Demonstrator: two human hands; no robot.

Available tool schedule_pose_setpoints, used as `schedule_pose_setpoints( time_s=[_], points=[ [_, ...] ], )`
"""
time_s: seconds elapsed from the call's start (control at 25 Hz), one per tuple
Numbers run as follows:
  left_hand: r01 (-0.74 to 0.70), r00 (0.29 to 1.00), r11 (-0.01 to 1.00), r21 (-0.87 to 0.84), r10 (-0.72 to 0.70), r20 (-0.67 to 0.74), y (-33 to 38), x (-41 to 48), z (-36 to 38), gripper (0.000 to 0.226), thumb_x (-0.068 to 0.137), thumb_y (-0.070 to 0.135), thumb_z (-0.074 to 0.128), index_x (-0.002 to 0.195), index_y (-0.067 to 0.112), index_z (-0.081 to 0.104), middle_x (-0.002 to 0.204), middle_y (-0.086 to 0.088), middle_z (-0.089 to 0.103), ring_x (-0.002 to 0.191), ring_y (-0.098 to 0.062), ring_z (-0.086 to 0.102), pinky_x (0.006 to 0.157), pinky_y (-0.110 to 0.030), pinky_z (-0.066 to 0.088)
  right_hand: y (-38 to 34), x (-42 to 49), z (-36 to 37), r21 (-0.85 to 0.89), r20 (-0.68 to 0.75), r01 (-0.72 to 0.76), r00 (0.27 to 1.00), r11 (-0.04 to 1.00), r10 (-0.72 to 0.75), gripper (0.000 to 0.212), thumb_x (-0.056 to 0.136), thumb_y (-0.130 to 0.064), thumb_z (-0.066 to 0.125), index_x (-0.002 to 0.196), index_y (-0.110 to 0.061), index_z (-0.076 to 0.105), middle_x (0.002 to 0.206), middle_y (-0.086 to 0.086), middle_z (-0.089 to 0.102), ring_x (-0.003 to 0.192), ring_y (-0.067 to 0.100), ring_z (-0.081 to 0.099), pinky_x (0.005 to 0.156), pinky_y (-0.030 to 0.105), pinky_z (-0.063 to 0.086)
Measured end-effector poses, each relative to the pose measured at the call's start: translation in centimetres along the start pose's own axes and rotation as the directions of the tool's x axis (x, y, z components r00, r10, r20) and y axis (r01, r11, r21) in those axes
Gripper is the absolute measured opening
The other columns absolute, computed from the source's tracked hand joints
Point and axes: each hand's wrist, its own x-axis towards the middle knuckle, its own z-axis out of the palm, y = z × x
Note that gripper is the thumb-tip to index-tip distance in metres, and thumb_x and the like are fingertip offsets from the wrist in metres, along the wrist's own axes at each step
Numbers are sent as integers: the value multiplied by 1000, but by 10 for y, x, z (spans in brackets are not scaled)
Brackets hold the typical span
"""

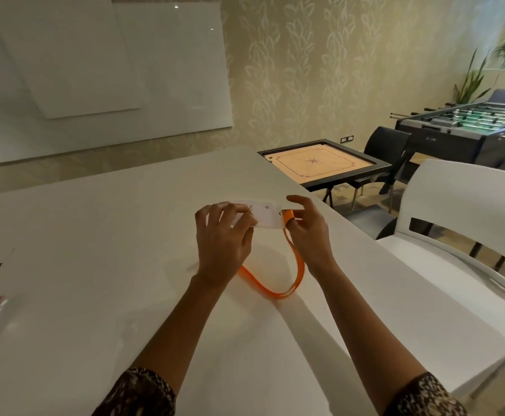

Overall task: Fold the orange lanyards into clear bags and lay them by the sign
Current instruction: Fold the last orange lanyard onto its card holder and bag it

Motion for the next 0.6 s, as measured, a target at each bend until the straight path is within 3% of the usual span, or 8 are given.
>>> schedule_pose_setpoints(
  time_s=[0.16,0.24,0.36,0.4,0.48,0.52,0.56,0.6],
  points=[
    [76,996,996,-46,-78,-39,-21,-8,-10,5,81,19,72,82,14,71,97,-5,71,97,-26,63,81,-35,45,-8,-2,26,63,55,-1,998,998,-2,30,95,-4,51,121,-16,58,119,4,63,98,19,63,69,23,58],
    [134,990,990,-54,-136,-38,-31,-14,-15,5,79,16,74,82,12,71,97,-5,71,97,-26,63,79,-35,46,-11,-3,34,296,136,-95,989,950,57,30,97,-3,41,113,-14,64,111,4,66,99,25,65,69,25,58],
    [183,982,983,-15,-184,-37,-49,-20,-23,5,79,13,74,82,11,71,98,-6,71,97,-27,64,78,-39,48,-18,1,36,605,375,-474,879,640,296,31,96,-21,39,115,-14,64,92,12,69,74,25,70,71,38,58],
    [184,982,983,0,-184,-44,-54,-20,-26,3,79,13,74,81,11,71,98,-5,71,97,-27,64,78,-39,48,-19,2,37,561,411,-527,847,639,338,33,95,-30,43,117,-16,62,88,13,67,63,21,66,68,37,58],
    [183,981,983,15,-181,-62,-64,-21,-30,1,80,12,72,80,12,71,98,-4,71,96,-27,64,77,-40,47,-23,2,43,266,387,-468,853,843,351,28,93,-38,53,114,-23,63,91,11,65,55,12,55,60,31,54],
    [182,981,983,18,-180,-71,-68,-22,-31,1,81,12,71,80,13,71,98,-4,71,96,-27,63,77,-39,47,-22,2,47,4,322,-327,895,945,308,22,92,-34,56,112,-27,63,99,8,65,63,12,57,63,31,53],
    [180,981,984,21,-178,-74,-70,-23,-30,1,81,13,71,81,13,71,98,-4,71,97,-27,63,77,-38,47,-19,1,53,-290,244,-139,946,947,213,22,92,-28,56,114,-31,62,109,5,64,81,15,59,73,34,50],
    [177,982,984,24,-175,-71,-72,-24,-30,2,81,14,71,81,12,71,99,-5,71,96,-27,63,77,-37,47,-15,-1,58,-495,185,8,978,869,97,24,93,-25,55,115,-32,61,117,1,60,101,20,55,84,37,44]
  ],
)
